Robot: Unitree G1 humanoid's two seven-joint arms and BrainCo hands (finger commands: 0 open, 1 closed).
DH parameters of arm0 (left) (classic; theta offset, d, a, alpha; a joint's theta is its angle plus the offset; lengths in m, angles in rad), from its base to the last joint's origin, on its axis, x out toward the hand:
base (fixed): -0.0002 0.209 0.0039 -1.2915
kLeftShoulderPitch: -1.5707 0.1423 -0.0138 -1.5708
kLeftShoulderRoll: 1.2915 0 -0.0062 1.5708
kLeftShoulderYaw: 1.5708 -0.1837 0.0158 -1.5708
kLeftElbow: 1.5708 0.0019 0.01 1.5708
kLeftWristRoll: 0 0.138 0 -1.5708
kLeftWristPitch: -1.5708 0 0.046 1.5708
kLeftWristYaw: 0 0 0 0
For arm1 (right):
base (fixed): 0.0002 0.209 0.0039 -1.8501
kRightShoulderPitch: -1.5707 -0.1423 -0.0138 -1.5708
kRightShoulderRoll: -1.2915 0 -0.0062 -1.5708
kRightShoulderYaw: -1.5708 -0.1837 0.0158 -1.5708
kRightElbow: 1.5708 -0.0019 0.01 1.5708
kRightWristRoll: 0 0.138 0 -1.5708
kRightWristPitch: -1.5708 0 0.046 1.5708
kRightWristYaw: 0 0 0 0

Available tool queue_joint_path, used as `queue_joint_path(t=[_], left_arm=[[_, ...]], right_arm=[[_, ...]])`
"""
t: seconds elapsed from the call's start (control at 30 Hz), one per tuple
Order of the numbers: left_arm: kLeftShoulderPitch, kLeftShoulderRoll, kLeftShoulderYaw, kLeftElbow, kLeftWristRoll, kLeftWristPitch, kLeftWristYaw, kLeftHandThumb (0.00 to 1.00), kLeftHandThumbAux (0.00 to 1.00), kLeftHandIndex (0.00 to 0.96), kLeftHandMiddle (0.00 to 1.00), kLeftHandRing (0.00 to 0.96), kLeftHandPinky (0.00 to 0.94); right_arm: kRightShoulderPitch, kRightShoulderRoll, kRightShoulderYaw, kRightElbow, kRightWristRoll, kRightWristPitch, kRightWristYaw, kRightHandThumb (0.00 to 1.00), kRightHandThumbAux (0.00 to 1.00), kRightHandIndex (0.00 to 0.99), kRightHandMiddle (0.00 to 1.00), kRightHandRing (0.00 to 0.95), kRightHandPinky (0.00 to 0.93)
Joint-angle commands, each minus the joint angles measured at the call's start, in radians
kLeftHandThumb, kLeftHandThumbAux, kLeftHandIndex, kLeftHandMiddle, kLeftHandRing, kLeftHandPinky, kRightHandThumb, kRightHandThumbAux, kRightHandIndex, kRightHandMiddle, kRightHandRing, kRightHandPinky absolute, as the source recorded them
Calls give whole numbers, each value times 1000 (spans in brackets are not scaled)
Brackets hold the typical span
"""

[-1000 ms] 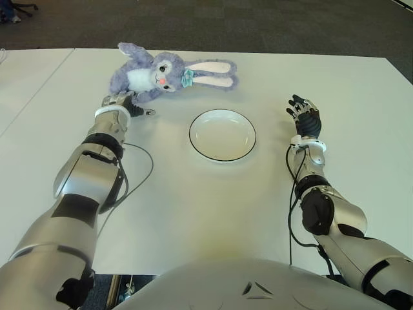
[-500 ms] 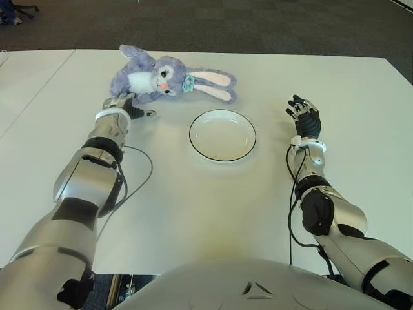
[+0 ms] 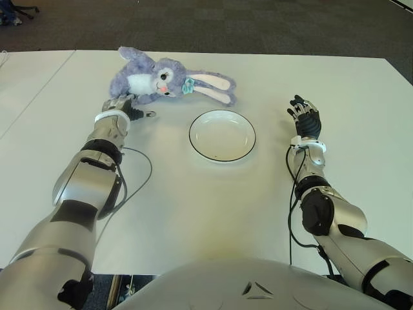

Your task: Put the doll into the plate.

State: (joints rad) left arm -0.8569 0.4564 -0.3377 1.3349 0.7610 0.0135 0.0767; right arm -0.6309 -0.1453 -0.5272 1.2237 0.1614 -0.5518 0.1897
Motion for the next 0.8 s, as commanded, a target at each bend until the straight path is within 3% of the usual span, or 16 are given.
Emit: queue_joint_path(t=[0.03,0.27,0.37,0.5,0.6,0.73,0.8], left_arm=[[70,-78,-35,54,-16,-15,-143,0,294,0,0,0,0],[37,-39,-117,-31,13,-160,-249,0,288,0,0,0,0],[92,36,-134,-205,-18,-225,-352,0,283,0,0,0,0],[286,168,-116,-636,-96,-200,-505,0,262,0,0,0,0],[388,221,-101,-810,-123,-187,-538,0,245,0,0,0,0],[550,320,-65,-1153,-162,-174,-589,0,237,0,0,0,0],[597,341,-57,-1231,-161,-183,-577,0,235,0,0,0,0]], right_arm=[[222,60,-7,132,2,86,-24,698,731,406,164,143,172],[230,56,-8,131,3,84,-20,697,731,404,150,142,189],[230,54,-3,131,-2,86,-26,697,731,403,147,139,189],[230,55,11,130,-16,80,-47,696,731,402,143,137,185],[231,55,15,129,-20,77,-53,695,732,401,135,133,179],[233,54,16,130,-24,75,-53,694,732,401,130,132,186],[234,53,18,130,-26,73,-52,694,732,401,130,132,188]])
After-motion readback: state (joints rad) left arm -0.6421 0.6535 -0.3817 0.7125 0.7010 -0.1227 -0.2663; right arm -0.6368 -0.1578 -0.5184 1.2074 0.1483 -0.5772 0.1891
